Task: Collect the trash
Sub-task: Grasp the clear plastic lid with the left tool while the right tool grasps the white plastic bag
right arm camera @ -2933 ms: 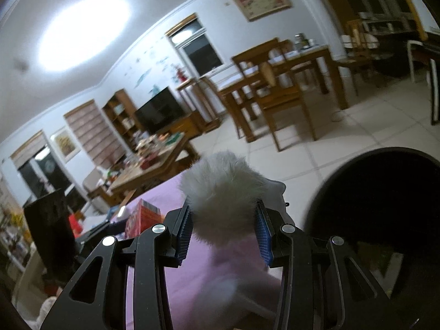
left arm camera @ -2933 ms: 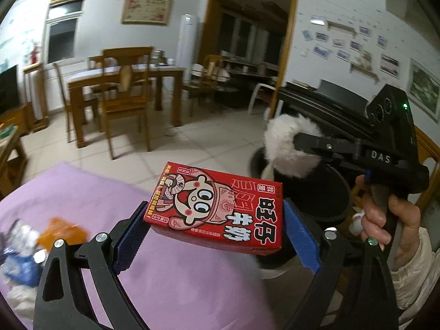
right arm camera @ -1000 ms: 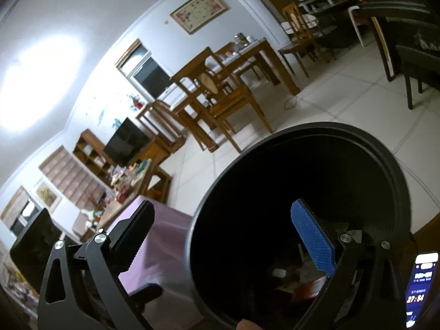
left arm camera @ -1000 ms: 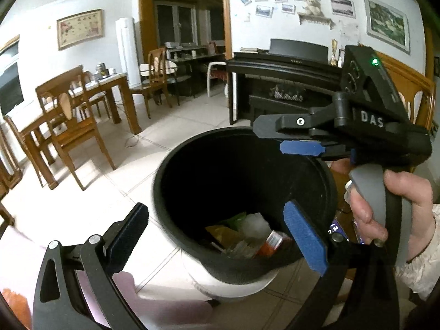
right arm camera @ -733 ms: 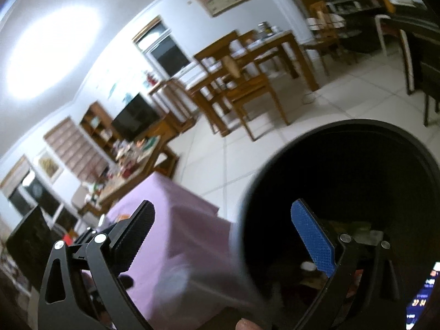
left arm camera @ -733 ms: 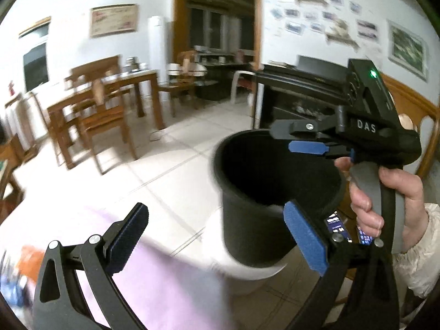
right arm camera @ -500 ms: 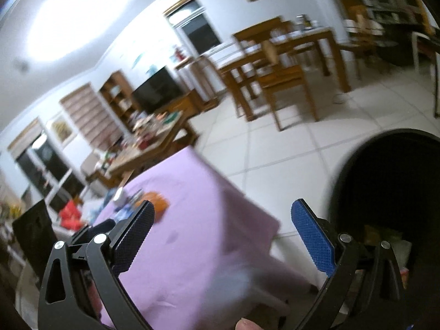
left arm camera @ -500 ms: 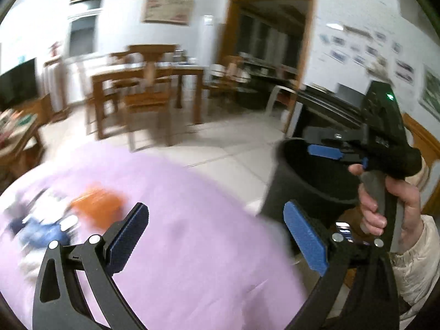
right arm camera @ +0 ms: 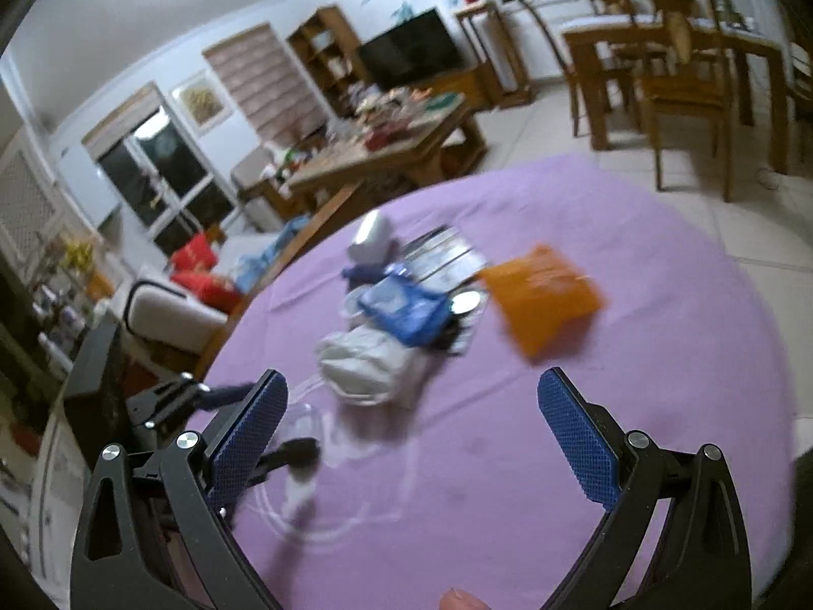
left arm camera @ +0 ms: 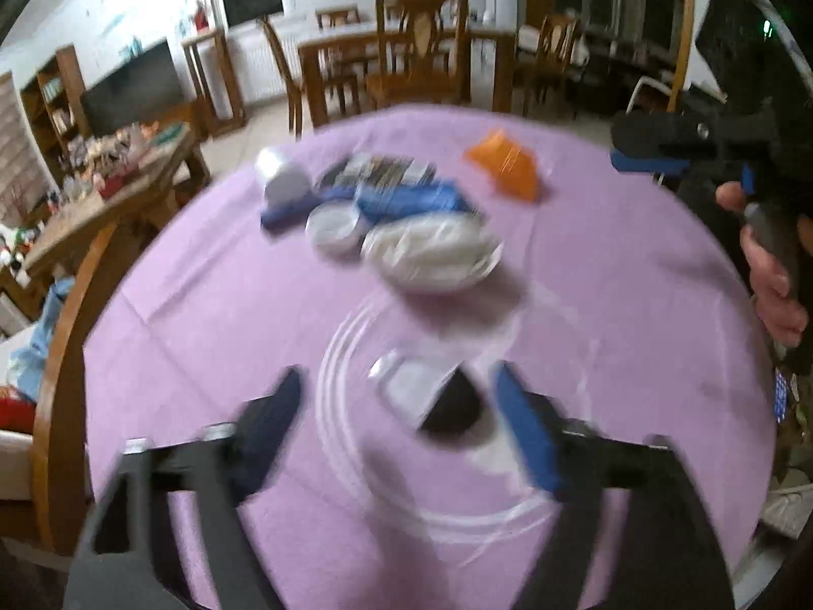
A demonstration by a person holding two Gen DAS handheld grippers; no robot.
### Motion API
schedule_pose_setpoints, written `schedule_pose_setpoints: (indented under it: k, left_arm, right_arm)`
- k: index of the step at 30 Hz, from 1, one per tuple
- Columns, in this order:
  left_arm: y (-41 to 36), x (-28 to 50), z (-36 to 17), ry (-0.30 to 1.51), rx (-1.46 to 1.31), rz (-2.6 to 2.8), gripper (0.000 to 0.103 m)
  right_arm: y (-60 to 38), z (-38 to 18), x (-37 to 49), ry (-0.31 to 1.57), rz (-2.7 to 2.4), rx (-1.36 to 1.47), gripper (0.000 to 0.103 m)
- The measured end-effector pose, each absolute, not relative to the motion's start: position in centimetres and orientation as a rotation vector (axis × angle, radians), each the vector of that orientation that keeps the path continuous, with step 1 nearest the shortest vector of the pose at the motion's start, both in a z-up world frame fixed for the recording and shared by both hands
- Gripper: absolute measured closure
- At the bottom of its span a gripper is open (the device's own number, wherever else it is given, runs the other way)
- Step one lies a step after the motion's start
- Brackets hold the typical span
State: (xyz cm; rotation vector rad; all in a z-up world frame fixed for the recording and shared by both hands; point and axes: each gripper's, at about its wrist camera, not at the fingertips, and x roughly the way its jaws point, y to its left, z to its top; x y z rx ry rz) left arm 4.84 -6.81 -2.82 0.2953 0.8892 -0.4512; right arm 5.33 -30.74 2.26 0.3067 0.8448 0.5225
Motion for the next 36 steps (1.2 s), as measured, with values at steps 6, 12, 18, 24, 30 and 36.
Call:
schedule_pose_setpoints:
  k: [6, 12, 18, 24, 30, 36]
  left_arm:
    - [-5.3, 5.1, -4.2, 0.905, 0.253, -0.540, 0.039]
    - [-5.5, 4.9, -4.9, 0.933, 0.276, -0.607, 0.039]
    - [-4.8, 5.7, -4.6, 0.928, 0.259, -0.622, 0.049]
    - [-5.1, 5.5, -4.4, 0.923, 0.269, -0.626, 0.049]
    - [-4.4, 4.7, -3.6, 0.877, 0.235, -0.621, 0.049]
    - [-4.7, 3.5, -2.0, 0.803, 0.191, -0.628, 0.049]
  right_arm:
    - [-23.9, 0.3, 8.1, 0.933, 0.537, 0.252, 0.012]
    - [-20.1, -2.1, 10.2, 0.990, 0.472, 0.147, 0.027]
    - [-19.6, -3.7, 11.0, 0.987, 0.402, 0.051, 0.055]
    - [-21.2, -3.5, 10.1, 0.974, 0.470, 0.126, 0.077]
    - [-25.1, -0.6, 6.7, 0.909, 0.549, 0.202, 0.077]
    - [-30.5, 3.2, 3.1, 0.787, 0.561, 0.268, 0.077]
